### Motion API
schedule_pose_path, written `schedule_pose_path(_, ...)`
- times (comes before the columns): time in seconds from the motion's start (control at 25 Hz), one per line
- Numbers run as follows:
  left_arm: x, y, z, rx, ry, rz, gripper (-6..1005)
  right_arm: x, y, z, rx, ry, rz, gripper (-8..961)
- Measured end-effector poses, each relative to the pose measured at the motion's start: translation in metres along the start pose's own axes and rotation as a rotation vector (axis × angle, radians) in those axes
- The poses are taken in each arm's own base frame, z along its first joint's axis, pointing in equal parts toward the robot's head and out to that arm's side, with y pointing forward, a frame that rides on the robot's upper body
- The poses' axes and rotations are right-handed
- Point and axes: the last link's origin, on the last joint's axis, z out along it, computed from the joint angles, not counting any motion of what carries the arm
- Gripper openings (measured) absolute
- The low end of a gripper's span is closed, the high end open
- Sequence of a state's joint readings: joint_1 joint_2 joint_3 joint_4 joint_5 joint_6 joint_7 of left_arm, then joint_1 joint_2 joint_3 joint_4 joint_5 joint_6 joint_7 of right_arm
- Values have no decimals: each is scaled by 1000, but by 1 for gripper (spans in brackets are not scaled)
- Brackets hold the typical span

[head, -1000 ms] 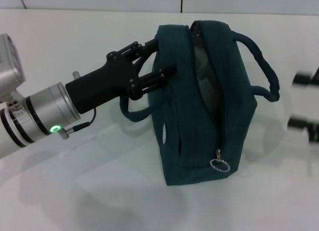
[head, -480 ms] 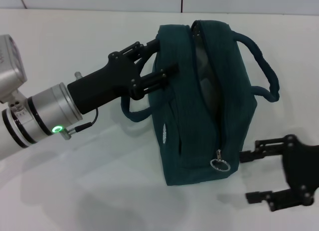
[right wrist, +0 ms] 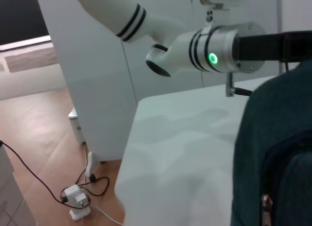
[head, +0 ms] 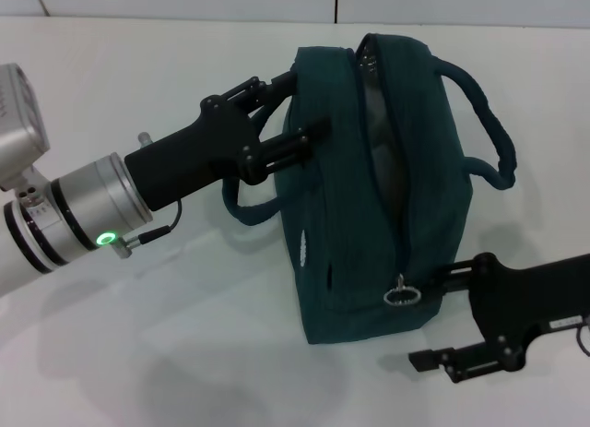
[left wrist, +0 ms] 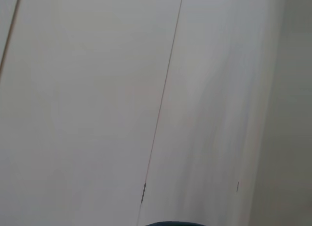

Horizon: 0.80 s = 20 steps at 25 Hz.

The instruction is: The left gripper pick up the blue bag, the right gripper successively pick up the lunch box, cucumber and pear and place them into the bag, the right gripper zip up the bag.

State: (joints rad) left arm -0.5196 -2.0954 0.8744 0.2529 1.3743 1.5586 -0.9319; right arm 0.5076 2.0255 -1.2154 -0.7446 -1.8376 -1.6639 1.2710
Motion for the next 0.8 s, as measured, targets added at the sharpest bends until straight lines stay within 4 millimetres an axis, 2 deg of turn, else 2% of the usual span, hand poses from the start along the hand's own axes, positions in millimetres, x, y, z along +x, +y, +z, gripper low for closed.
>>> schedule_pose_path(0.56,-2,2,0,0,0,2,752,-5,-6,8,1,0,-18,526)
schedule_pose_path(0.76,-2,2,1,0,0,1,751,-4,-9,9,21,8,-19,299)
schedule_pose_path(0.8,-2,2,1,0,0,0,751,-4,-9,10,23,9,-22,280)
